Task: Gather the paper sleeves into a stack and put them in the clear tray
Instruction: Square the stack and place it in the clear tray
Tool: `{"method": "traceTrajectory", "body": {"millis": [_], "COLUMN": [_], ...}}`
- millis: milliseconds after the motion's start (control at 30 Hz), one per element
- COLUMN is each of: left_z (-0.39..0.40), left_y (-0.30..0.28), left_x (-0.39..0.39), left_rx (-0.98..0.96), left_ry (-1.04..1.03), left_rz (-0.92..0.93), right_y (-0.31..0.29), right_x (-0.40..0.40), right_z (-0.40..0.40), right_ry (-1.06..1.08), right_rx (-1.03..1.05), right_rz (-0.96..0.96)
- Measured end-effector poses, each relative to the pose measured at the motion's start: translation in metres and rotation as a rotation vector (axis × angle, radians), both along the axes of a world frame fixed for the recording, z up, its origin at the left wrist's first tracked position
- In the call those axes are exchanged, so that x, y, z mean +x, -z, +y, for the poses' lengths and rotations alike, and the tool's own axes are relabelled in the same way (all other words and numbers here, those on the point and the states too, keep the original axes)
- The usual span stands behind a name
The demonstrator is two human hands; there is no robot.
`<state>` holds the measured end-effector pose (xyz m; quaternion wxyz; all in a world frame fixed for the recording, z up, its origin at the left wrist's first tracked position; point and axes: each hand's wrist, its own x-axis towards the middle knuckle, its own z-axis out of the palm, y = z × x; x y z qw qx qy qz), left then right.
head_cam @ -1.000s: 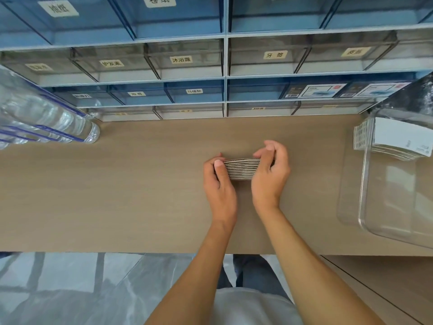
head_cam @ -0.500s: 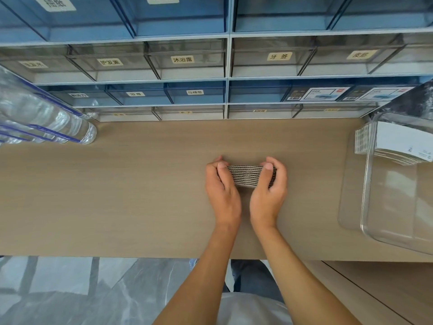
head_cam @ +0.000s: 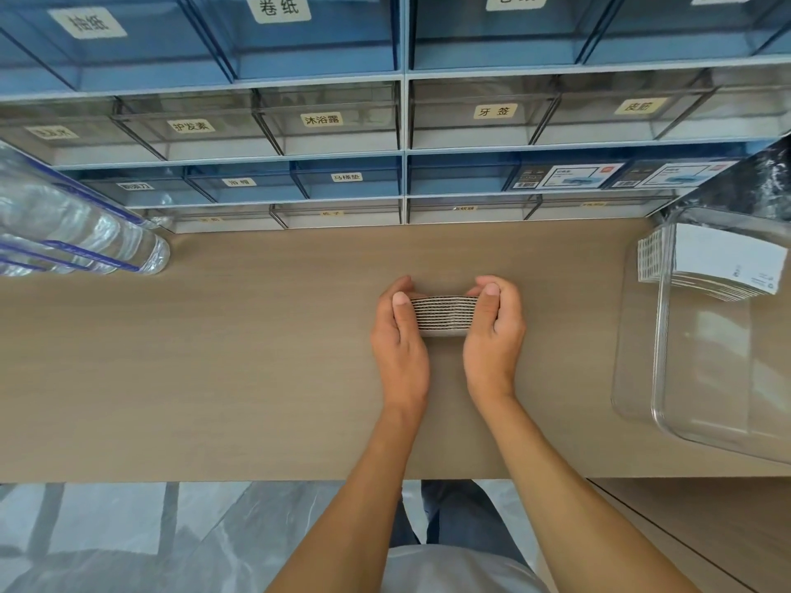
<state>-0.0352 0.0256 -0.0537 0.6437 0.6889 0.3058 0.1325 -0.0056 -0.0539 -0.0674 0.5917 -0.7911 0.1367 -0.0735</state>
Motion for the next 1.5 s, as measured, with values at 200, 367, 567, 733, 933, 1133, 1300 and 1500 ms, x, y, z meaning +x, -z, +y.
{"method": "traceTrajectory", "body": {"millis": [200,367,567,733,933,1133,1300,1500], "left_z": [-0.001,-0.001,0.001,0.015,0.038,0.03,0.028,0.001], "left_y": [-0.002,-0.003,-0.001,-0.005,-0.007,-0.025,-0.045,-0.078], "left_x": [-0.002,0.0,0.001,-0.005,-0.009,-0.006,-0.001,0.011], "left_rx": [0.004,0.021,0.039,-0.111,-0.095,-0.061,-0.186,-0.437], "left_ry": [0.002,0.016,0.032,0.225,0.519,0.293,0.186,0.149], "left_rz": [-0.003,-0.007,0.014,0.049,0.096,0.121,0.162,0.178], "right_y": [-0.001,0.0,0.001,-0.001,-0.004,-0.025,-0.047,-0.077], "right_x": [-0.005,-0.006,-0.004,-0.003,-0.003,0.004,0.004,-0.012], "right_z": [0.0,-0.003,-0.004,-0.005,-0.006,-0.004,-0.026,-0.057], "right_ry": [-0.039,-0.069,-0.076,-0.092,-0.068,-0.122,-0.212,-0.179], "right_rx": [-0.004,-0.021,-0.027,-0.012,0.002,0.056,0.407,0.856], "right_rz": [0.026,0.022,0.039,0.052,0.066,0.11,0.235,0.343]}}
